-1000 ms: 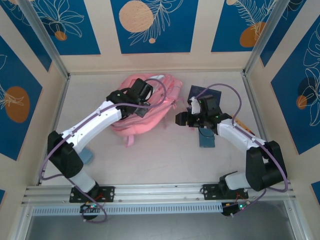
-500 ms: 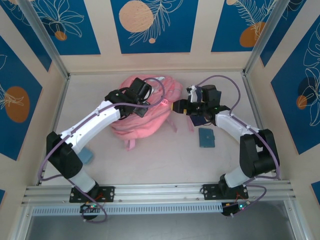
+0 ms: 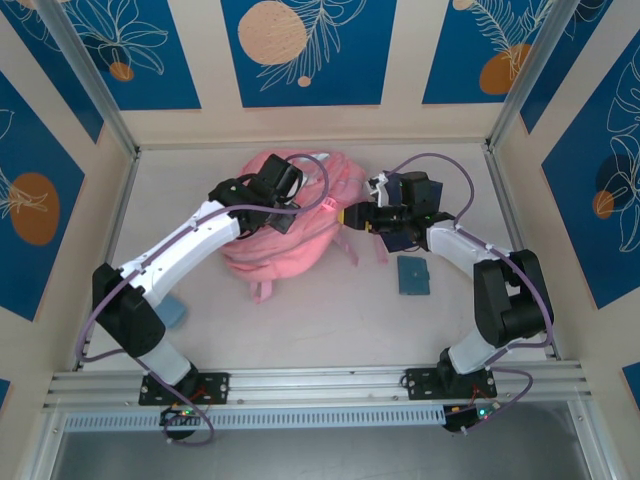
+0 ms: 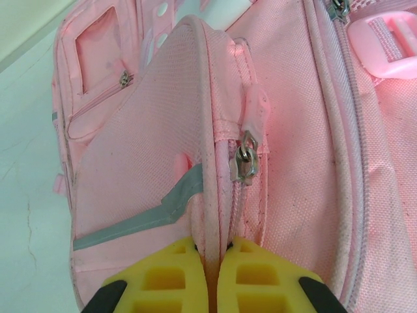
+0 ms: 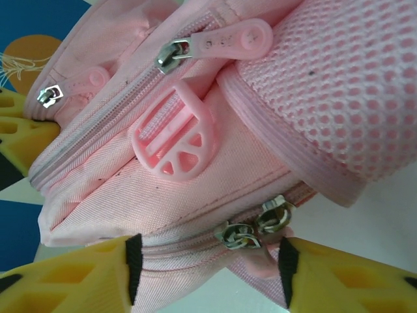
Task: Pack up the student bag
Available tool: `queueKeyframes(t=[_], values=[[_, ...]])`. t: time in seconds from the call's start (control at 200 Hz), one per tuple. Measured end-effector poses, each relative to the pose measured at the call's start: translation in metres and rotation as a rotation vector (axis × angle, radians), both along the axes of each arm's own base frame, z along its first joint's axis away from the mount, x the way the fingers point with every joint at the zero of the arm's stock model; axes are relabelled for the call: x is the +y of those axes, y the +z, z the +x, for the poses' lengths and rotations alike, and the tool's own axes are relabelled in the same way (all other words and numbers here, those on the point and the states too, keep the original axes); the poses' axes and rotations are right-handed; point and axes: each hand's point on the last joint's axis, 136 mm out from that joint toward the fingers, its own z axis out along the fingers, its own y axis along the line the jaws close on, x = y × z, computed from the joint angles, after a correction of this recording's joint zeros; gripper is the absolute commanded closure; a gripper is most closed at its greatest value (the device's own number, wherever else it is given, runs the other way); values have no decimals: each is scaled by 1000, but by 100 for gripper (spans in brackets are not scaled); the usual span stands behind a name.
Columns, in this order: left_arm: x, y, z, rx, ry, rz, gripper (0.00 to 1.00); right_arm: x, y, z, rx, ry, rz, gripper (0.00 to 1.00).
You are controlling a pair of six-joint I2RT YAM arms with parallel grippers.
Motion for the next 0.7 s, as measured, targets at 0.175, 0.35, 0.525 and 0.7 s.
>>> queueKeyframes(t=[0.175, 0.35, 0.525, 0.7], values=[[0, 0, 0, 2, 1, 0, 97, -1, -7, -4, 8, 6, -8, 57], [0, 0, 0, 4, 2, -3, 97, 0, -7, -7, -5, 26, -7, 77], [0, -1, -1, 7, 5, -8, 97, 3, -12, -9, 1, 39, -16, 79], [0, -1, -1, 9, 10, -12, 97, 2, -16, -6, -10, 25, -40, 84]])
